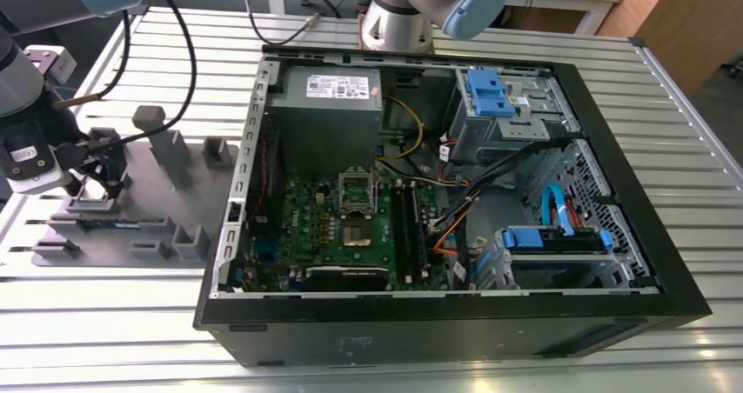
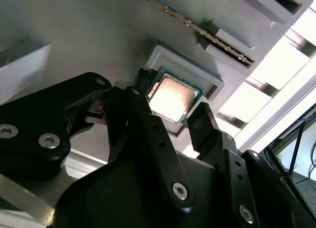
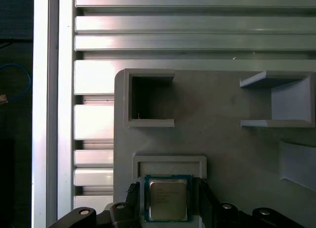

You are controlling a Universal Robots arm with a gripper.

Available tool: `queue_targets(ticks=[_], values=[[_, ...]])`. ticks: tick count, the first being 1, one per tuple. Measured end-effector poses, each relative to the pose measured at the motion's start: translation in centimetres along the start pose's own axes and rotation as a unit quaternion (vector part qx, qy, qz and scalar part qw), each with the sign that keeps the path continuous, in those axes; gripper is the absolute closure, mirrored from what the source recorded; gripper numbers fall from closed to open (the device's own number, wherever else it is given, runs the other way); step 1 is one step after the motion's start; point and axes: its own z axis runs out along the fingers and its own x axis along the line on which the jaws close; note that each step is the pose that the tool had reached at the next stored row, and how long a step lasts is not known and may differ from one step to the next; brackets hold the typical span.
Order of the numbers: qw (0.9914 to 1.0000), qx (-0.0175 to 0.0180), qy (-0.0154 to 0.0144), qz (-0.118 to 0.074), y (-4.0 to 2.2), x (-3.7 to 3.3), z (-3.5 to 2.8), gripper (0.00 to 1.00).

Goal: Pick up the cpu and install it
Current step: 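Pick up the cpu and move it towards the insertion slot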

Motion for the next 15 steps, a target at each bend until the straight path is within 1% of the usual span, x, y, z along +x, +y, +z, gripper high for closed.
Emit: queue_targets(ticks=[3,4,5,15], values=[[1.00000,0.0001,0.0000,0.000,0.00,0.00,0.00,0.43],[1.00000,0.0002,0.0001,0.000,0.00,0.00,0.00,0.49],[1.00000,0.0002,0.0000,0.000,0.00,0.00,0.00,0.53],[1.00000,0.0009,0.0000,0.000,0.01,-0.01,-0.07,0.53]])
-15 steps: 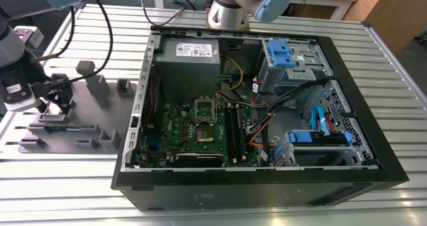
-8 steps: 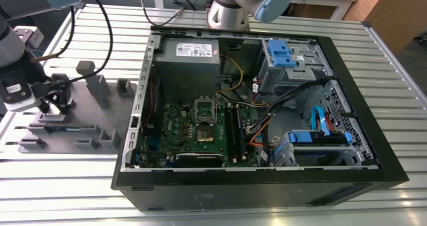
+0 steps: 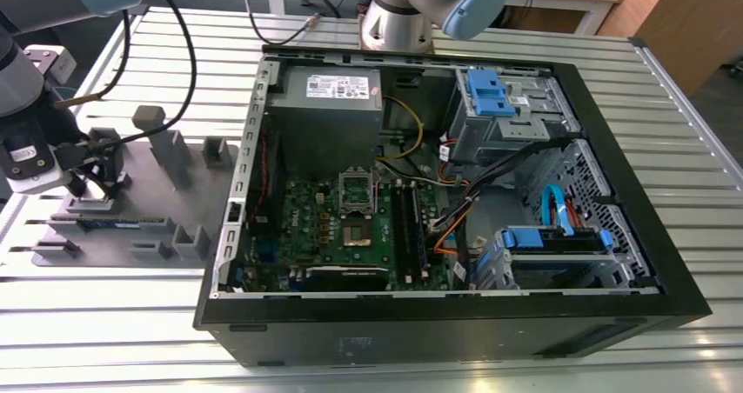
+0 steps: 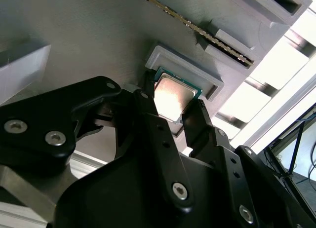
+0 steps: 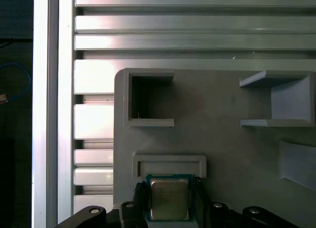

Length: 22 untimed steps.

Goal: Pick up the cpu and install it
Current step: 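Pick up the cpu and move it towards the insertion slot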

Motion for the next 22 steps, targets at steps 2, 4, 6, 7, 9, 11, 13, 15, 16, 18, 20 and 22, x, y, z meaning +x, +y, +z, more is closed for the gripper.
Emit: queue_targets(ticks=[2,4,6,7,9,11,13,15,16,18,20,22], values=[[1.00000,0.0000,0.0000,0.000,0.00,0.00,-0.14,0.53],[1.00000,0.0000,0.0000,0.000,0.01,0.00,-0.32,0.53],[1.00000,-0.0001,-0.0001,0.000,0.02,-0.01,-0.41,0.53],[1.00000,-0.0001,-0.0002,0.000,0.01,-0.01,-0.41,0.53],[1.00000,-0.0001,-0.0001,0.000,0.01,0.00,-0.42,0.53],[1.00000,0.0000,0.0000,0.000,0.01,0.00,-0.44,0.53],[1.00000,0.0000,0.0000,0.000,0.01,0.00,-0.46,0.53],[1.00000,0.0000,0.0000,0.000,0.01,0.00,-0.46,0.53],[1.00000,-0.0001,-0.0001,0.000,0.01,0.00,-0.46,0.53],[1.00000,0.0000,0.0000,0.000,0.00,0.01,-0.39,0.53],[1.00000,0.0000,0.0000,0.000,0.00,0.01,-0.30,0.53],[1.00000,0.0000,0.0000,0.000,0.00,0.01,-0.24,0.53]])
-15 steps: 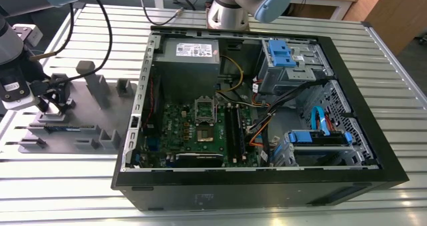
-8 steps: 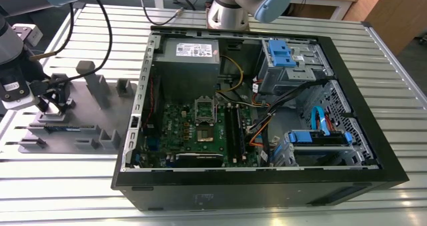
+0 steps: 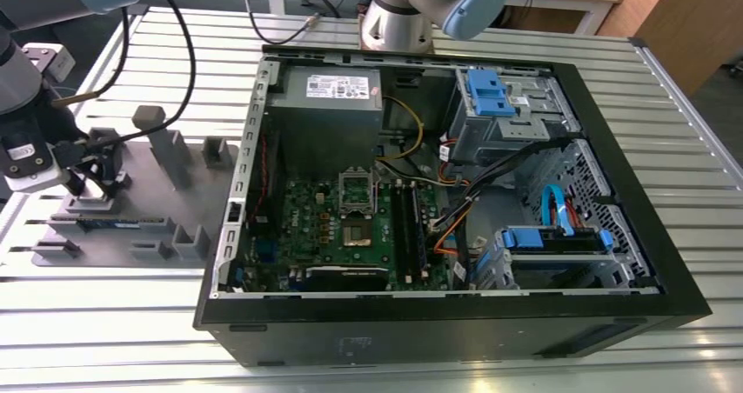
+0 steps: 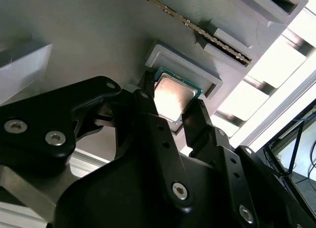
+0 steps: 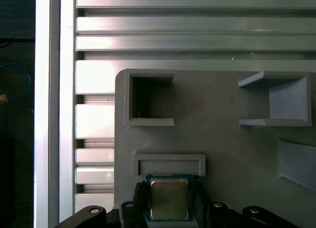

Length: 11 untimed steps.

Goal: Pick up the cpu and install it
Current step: 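Pick up the cpu and move it towards the insertion slot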

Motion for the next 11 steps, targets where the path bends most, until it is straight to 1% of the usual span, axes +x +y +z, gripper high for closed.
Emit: queue_targets(ticks=[6,11], values=[[1.00000,0.0000,-0.0001,0.000,0.00,0.00,0.16,0.53],[1.00000,0.0000,-0.0001,0.000,-0.01,0.00,0.18,0.53]])
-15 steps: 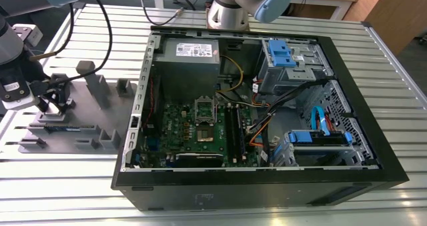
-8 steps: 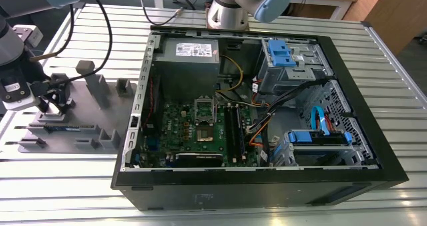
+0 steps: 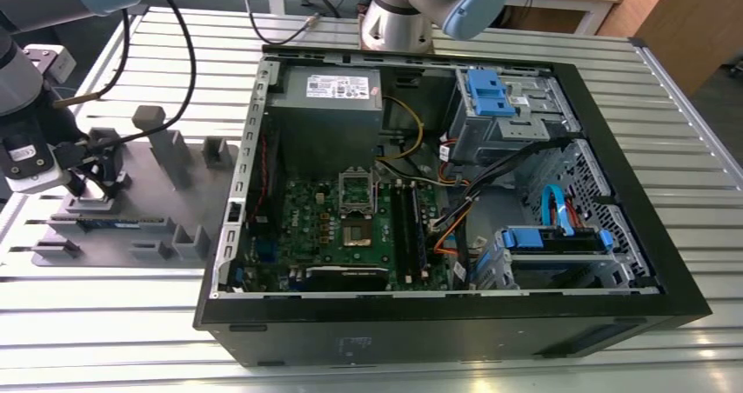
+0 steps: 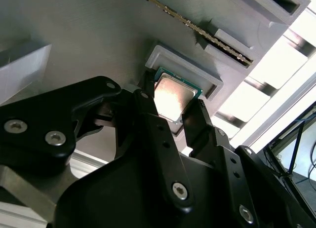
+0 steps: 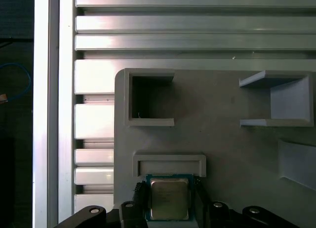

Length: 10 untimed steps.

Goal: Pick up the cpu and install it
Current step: 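Pick up the cpu and move it towards the insertion slot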

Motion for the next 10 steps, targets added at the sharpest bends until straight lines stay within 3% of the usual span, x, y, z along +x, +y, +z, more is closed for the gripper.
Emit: queue_targets(ticks=[7,8,10], values=[[1.00000,0.0000,0.0000,0.000,0.00,0.00,0.01,0.52],[1.00000,0.0000,0.0000,0.000,0.00,0.00,0.01,0.45],[1.00000,0.0000,0.0000,0.000,0.00,0.00,0.02,0.45]])
